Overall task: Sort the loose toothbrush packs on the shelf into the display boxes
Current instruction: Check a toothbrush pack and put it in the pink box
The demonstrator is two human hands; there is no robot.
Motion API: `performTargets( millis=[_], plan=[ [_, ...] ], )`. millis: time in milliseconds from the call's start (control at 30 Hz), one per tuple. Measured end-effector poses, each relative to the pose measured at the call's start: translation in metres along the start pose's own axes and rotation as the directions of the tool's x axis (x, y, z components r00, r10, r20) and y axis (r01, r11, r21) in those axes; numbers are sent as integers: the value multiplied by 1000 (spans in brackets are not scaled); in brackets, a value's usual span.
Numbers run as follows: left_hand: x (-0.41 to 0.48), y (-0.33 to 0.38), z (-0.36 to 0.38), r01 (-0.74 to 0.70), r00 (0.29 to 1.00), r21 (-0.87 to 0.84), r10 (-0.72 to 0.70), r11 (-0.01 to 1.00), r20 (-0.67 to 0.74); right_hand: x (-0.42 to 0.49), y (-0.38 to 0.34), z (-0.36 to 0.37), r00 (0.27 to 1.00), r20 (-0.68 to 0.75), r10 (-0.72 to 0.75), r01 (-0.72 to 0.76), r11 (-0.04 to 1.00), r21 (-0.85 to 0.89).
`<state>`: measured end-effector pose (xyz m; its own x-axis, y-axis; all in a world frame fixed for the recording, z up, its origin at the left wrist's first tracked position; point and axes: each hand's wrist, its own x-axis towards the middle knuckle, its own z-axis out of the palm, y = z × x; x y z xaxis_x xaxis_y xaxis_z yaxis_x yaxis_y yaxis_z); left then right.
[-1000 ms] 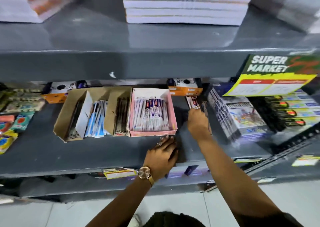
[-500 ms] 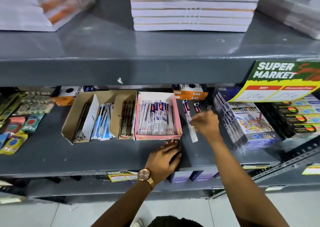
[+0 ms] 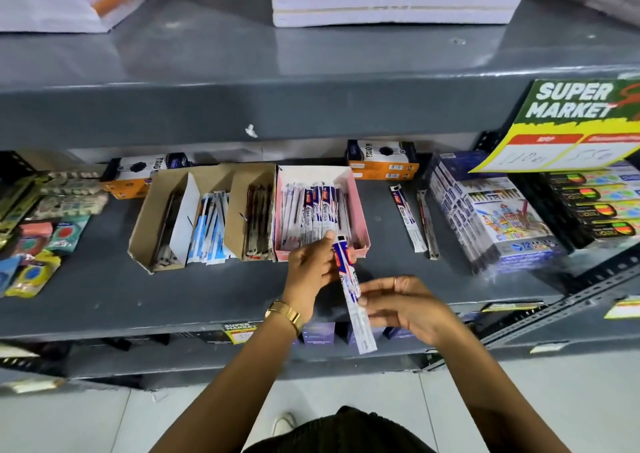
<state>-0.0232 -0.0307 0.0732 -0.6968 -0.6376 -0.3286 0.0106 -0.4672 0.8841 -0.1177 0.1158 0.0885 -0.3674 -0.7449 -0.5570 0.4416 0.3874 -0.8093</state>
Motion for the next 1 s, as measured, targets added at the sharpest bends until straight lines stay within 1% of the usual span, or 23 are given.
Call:
performTargets(
  millis=[100, 267, 400, 467, 500, 533, 567, 600, 633, 667, 700, 733, 800, 900, 1000],
  plan=[
    [-4, -3, -7, 22, 1000, 4, -22, 1000, 2, -3, 12, 9, 999, 24, 26, -25, 999, -19],
    [-9, -3, -16, -2, 1000, 40, 1, 999, 16, -2, 19, 14, 999, 44, 30, -28, 999, -44],
    [-10, 4, -21, -23, 1000, 4, 23, 1000, -8, 3, 7, 17, 998, 64, 8, -3, 997, -82],
    [-9, 7, -25, -65, 996, 19, 66, 998, -65, 8, -9, 19, 998, 64, -26, 32, 995, -98],
    [-10, 5, -28, -134, 985, 84, 142, 987, -98, 11, -19, 19, 997, 53, -50, 55, 993, -102],
    [-11, 2, -34, -245, 955, 218, 274, 945, -112, 16, -30, 20, 996, 31, -81, 84, 991, -109],
    [-12, -5, -41, -357, 905, 412, 420, 839, -72, 21, -42, 21, 994, -1, -113, 112, 986, -122],
    [-13, -11, -49, -423, 852, 608, 523, 671, 15, 29, -54, 22, 989, -34, -145, 138, 980, -144],
    [-15, -16, -56, -453, 814, 740, 570, 497, 116, 39, -66, 25, 983, -60, -173, 161, 972, -170],
    [-15, -20, -62, -468, 797, 806, 567, 362, 208, 49, -78, 29, 978, -74, -194, 176, 965, -192],
    [-14, -24, -67, -479, 792, 839, 540, 259, 286, 61, -88, 34, 976, -81, -203, 182, 961, -208],
    [-13, -27, -69, -488, 791, 853, 506, 184, 343, 74, -98, 40, 976, -90, -199, 176, 959, -221],
    [-11, -29, -72, -503, 789, 858, 460, 106, 406, 99, -110, 51, 979, -115, -167, 134, 959, -251],
    [-8, -30, -71, -540, 749, 840, 481, 46, 455, 128, -113, 62, 982, -149, -119, 68, 949, -307],
    [-6, -33, -71, -556, 701, 831, 518, -33, 490, 144, -104, 62, 974, -201, -104, 29, 939, -342]
  ],
)
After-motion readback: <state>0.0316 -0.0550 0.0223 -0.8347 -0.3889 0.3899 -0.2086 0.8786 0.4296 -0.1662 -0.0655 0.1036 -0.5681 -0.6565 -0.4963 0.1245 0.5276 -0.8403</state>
